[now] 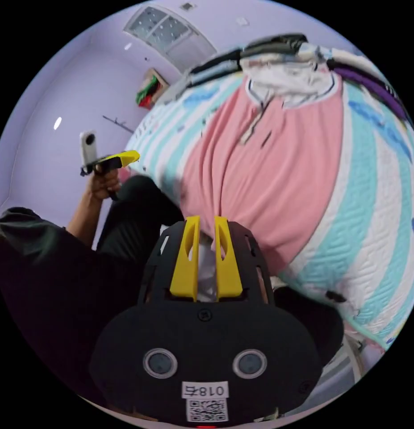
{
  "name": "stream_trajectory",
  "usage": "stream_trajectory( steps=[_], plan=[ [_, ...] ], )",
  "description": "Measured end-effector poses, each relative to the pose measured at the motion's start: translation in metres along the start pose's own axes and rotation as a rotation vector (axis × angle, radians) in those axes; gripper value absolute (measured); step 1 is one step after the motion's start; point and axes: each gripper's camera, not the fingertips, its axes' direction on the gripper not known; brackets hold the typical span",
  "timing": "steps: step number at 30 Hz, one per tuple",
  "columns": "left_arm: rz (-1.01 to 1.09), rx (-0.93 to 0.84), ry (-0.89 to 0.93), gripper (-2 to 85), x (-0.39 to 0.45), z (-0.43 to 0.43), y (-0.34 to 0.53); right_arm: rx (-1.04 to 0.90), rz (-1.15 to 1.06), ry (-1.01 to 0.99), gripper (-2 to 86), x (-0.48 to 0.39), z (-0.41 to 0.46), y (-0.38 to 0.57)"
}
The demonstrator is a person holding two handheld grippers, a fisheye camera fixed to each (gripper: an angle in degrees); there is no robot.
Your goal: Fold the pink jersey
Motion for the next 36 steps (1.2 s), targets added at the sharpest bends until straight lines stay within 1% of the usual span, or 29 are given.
stream_trajectory(
  steps=[1,3,5,6,9,11,12,14,16,19,21,23,25,26,28,29,31,33,34,36],
  plan=[
    [0.014,0.072,0.062,3.3,-0.014,-0.008,0.000,0.071,-0.023,0.052,7.5,0.000,-0.014,-0.015],
    [0.077,0.335,0.303,0.8,-0.078,-0.027,0.005,0.141,-0.044,0.152,8.2,0.002,-0.027,-0.043],
    [0.088,0.468,0.410,-0.1,-0.129,-0.031,0.013,0.202,-0.079,0.235,8.6,0.002,-0.034,-0.076],
    [0.080,0.515,0.434,-0.4,-0.160,-0.029,0.021,0.238,-0.107,0.291,8.5,0.001,-0.034,-0.098],
    [0.035,0.585,0.483,-0.9,-0.213,-0.020,0.055,0.286,-0.201,0.398,8.5,0.000,-0.021,-0.154],
    [0.019,0.604,0.474,-1.0,-0.229,-0.016,0.071,0.272,-0.256,0.461,8.5,0.001,-0.005,-0.186],
    [0.015,0.585,0.459,-1.0,-0.236,-0.014,0.076,0.254,-0.272,0.503,8.5,0.005,0.007,-0.206],
    [0.009,0.564,0.453,-1.1,-0.247,-0.011,0.082,0.226,-0.263,0.525,8.7,0.016,0.023,-0.232],
    [0.004,0.563,0.466,-1.1,-0.258,-0.008,0.090,0.177,-0.194,0.487,9.6,0.035,0.039,-0.259],
    [-0.025,0.582,0.459,-1.0,-0.275,-0.003,0.106,0.114,-0.089,0.401,9.8,0.056,0.055,-0.274],
    [-0.037,0.596,0.457,-0.9,-0.286,0.001,0.117,0.088,-0.066,0.366,7.9,0.052,0.062,-0.270],
    [-0.041,0.600,0.451,-0.9,-0.292,0.005,0.124,0.133,-0.136,0.451,5.3,0.026,0.066,-0.255],
    [-0.040,0.603,0.454,-0.9,-0.297,0.010,0.130,0.168,-0.283,0.617,4.1,-0.020,0.078,-0.231],
    [-0.042,0.605,0.454,-0.9,-0.300,0.014,0.134,0.169,-0.325,0.647,4.1,-0.030,0.083,-0.224],
    [-0.049,0.606,0.456,-0.9,-0.304,0.022,0.139,0.139,-0.495,0.776,4.7,-0.069,0.106,-0.200],
    [-0.052,0.606,0.460,-0.9,-0.307,0.027,0.143,0.125,-0.542,0.814,4.7,-0.077,0.113,-0.195],
    [-0.057,0.605,0.459,-0.9,-0.310,0.034,0.147,0.070,-0.748,0.952,5.0,-0.105,0.138,-0.171],
    [-0.062,0.608,0.455,-0.9,-0.315,0.043,0.153,0.066,-0.889,1.048,4.9,-0.123,0.151,-0.154],
    [-0.065,0.609,0.454,-0.9,-0.316,0.045,0.154,0.079,-0.954,1.087,4.8,-0.131,0.155,-0.145],
    [-0.077,0.614,0.454,-0.9,-0.322,0.054,0.160,0.071,-1.003,1.087,4.8,-0.142,0.156,-0.136]
  ],
)
